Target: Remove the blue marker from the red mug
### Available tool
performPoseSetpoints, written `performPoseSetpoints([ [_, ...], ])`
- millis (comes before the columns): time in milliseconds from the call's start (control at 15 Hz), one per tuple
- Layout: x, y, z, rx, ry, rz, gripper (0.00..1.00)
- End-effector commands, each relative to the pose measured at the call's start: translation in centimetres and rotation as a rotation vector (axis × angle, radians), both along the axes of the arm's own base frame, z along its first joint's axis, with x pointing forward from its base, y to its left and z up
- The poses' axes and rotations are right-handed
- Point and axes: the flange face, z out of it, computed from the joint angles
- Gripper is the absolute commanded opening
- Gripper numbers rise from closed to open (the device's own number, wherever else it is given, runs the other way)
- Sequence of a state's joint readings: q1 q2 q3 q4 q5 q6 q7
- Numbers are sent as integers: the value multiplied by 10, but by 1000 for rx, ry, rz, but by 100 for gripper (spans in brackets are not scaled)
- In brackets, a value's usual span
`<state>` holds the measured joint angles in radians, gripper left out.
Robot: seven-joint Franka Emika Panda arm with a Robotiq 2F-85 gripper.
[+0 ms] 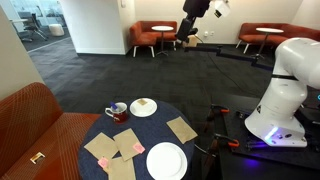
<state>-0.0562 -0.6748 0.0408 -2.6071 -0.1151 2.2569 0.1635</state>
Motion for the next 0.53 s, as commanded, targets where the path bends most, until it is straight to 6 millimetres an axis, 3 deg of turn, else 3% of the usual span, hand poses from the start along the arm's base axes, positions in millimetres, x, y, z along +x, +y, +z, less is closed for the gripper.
performPoseSetpoints([
  [0, 19, 15, -28, 20, -12, -52, 100],
  [467, 58, 39, -80, 56, -26, -77, 100],
])
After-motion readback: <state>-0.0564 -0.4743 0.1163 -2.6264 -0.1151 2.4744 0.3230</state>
